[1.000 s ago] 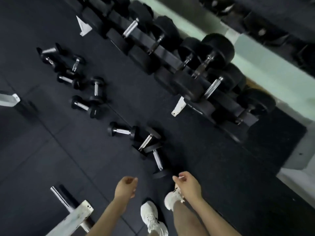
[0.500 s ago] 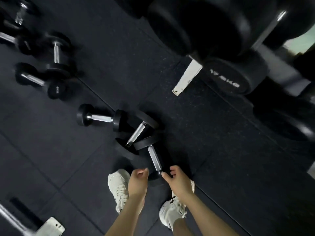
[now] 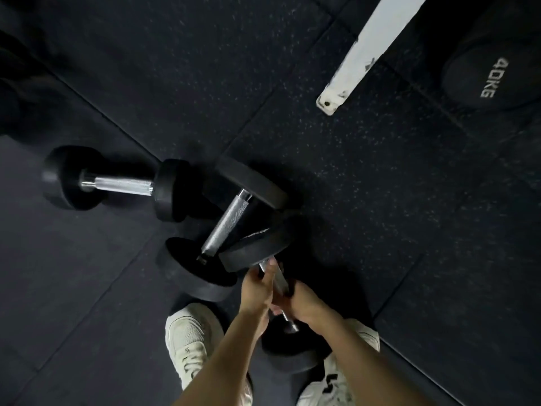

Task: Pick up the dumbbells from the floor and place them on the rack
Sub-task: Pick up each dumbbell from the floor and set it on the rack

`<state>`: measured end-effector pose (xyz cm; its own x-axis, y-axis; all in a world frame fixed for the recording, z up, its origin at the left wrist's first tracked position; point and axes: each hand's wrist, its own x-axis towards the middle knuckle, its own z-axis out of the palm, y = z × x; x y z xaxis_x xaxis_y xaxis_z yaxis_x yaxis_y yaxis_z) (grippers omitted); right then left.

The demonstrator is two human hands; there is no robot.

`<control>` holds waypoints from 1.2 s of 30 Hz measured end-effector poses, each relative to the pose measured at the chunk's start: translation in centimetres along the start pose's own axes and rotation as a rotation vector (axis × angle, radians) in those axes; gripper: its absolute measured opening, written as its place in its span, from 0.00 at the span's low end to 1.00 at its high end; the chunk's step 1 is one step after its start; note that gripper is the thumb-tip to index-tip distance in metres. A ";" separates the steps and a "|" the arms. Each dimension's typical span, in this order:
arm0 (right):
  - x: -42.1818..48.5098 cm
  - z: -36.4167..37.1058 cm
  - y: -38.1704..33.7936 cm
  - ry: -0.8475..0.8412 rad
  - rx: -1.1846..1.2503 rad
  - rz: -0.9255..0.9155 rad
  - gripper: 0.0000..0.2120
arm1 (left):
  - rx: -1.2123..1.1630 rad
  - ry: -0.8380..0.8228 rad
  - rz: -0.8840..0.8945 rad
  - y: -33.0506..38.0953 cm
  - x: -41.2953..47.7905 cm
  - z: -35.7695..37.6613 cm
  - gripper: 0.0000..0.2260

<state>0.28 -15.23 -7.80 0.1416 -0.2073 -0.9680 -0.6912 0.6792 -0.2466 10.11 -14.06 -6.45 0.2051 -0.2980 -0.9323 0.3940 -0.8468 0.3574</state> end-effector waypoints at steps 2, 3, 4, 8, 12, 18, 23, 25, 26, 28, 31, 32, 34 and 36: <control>-0.2 -0.1 0.0 -0.009 0.049 -0.004 0.07 | -0.029 -0.021 -0.015 0.1 0.0 0.1 0.20; -0.3 0.0 0.0 0.000 0.078 -0.017 0.07 | -0.047 -0.006 -0.025 0.4 -0.2 0.2 0.18; -0.7 0.1 -0.1 0.004 0.109 -0.029 0.06 | -0.063 0.015 -0.032 0.6 -0.4 0.2 0.16; -2.2 0.4 0.0 0.010 0.189 -0.034 0.08 | -0.121 0.024 -0.038 1.3 -2.1 0.4 0.09; -6.7 0.5 -0.6 0.035 0.251 0.029 0.14 | -0.116 -0.004 -0.018 2.2 -6.1 -0.2 0.12; -20.5 -0.2 -4.4 -0.004 0.415 0.051 0.11 | -0.046 -0.048 0.043 7.2 -18.4 -0.8 0.04; -35.7 -0.9 -9.3 0.039 0.433 0.035 0.11 | 0.064 -0.037 0.126 15.0 -32.8 -1.0 0.05; -41.6 -1.4 -11.8 0.050 0.448 0.000 0.13 | 0.103 -0.060 0.160 18.4 -38.5 -1.4 0.08; -44.3 -1.6 -13.0 0.054 0.461 -0.025 0.14 | 0.128 -0.078 0.174 20.1 -41.0 -1.7 0.09; -49.6 -2.2 -15.8 0.069 0.503 -0.085 0.15 | 0.175 -0.103 0.235 23.4 -45.6 -2.2 0.10; -56.9 -3.5 -19.7 0.085 0.585 -0.185 0.14 | 0.271 -0.142 0.367 28.7 -51.8 -2.5 0.07; -58.8 -4.0 -20.9 0.090 0.611 -0.215 0.13 | 0.306 -0.159 0.412 30.5 -53.6 -2.5 0.06; -61.7 -5.5 -23.3 0.120 0.654 -0.264 0.09 | 0.348 -0.218 0.482 34.0 -56.5 -2.1 0.02; -64.0 -7.4 -25.6 0.175 0.700 -0.281 0.09 | 0.403 -0.260 0.517 37.3 -59.0 -1.2 0.03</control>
<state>3.66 -24.57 60.77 0.0908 -0.5067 -0.8573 -0.0283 0.8592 -0.5108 13.75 -27.60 61.94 0.0363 -0.7593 -0.6497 -0.0696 -0.6505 0.7563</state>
